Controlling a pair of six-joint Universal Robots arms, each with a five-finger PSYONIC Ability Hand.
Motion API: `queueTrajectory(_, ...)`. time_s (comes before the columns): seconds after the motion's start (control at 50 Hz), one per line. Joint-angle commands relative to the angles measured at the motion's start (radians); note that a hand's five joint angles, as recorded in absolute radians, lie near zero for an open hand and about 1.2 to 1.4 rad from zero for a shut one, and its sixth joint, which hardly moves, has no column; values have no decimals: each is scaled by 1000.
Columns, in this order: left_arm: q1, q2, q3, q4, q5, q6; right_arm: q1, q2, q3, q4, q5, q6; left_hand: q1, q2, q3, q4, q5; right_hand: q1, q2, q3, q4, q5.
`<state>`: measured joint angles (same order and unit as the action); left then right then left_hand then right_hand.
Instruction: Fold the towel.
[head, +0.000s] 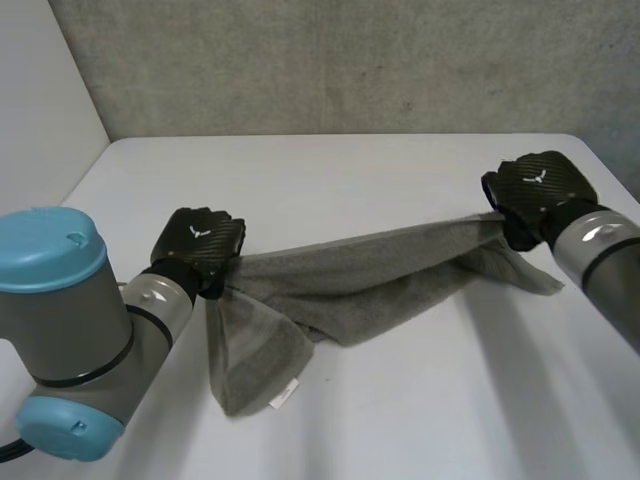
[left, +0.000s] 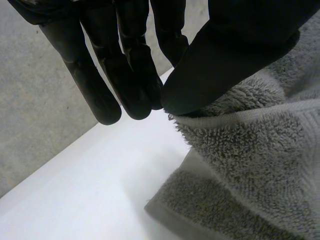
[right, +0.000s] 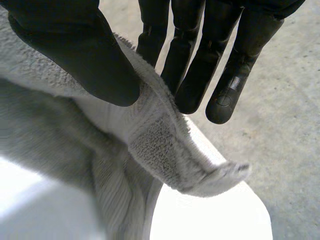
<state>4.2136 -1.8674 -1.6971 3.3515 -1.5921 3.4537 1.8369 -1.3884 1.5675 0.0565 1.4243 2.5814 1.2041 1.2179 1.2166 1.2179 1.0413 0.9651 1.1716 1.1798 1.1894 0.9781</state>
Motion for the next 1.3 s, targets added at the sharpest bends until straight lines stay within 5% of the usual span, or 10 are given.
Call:
queueTrajectory(0.02,-12,-36,19,-56,1,-10,8,-21,5,236,4,-199,192,178,180,178,180,431,225,217,207,244)
queueTrajectory(0.2,-4,-214,166,-84,9,12,16,184,-173,108,30,-268,192,178,180,178,180,431,225,217,207,244)
queueTrajectory(0.32,26,-273,470,-63,6,55,30,286,-414,-37,104,-268,192,178,180,178,180,431,225,217,207,244)
queueTrajectory(0.36,32,-273,668,12,6,67,54,316,-579,-209,145,-267,192,178,180,178,180,431,225,217,207,244)
queueTrajectory(0.48,69,-230,910,250,12,64,61,260,-669,-637,157,-259,192,178,180,178,180,431,225,217,207,244)
queueTrajectory(0.54,80,-211,919,301,12,64,64,236,-646,-685,154,-259,192,178,180,178,180,431,225,217,207,244)
queueTrajectory(0.7,126,-135,655,255,30,59,67,184,-413,-612,140,-156,192,178,180,178,180,431,225,217,207,244)
queueTrajectory(0.96,129,-209,55,347,106,71,64,192,101,-606,-44,-21,192,178,180,178,180,431,225,217,207,244)
queueTrajectory(1.3,129,-219,-87,322,109,216,45,71,319,-491,-42,-18,192,178,180,178,180,431,225,217,207,244)
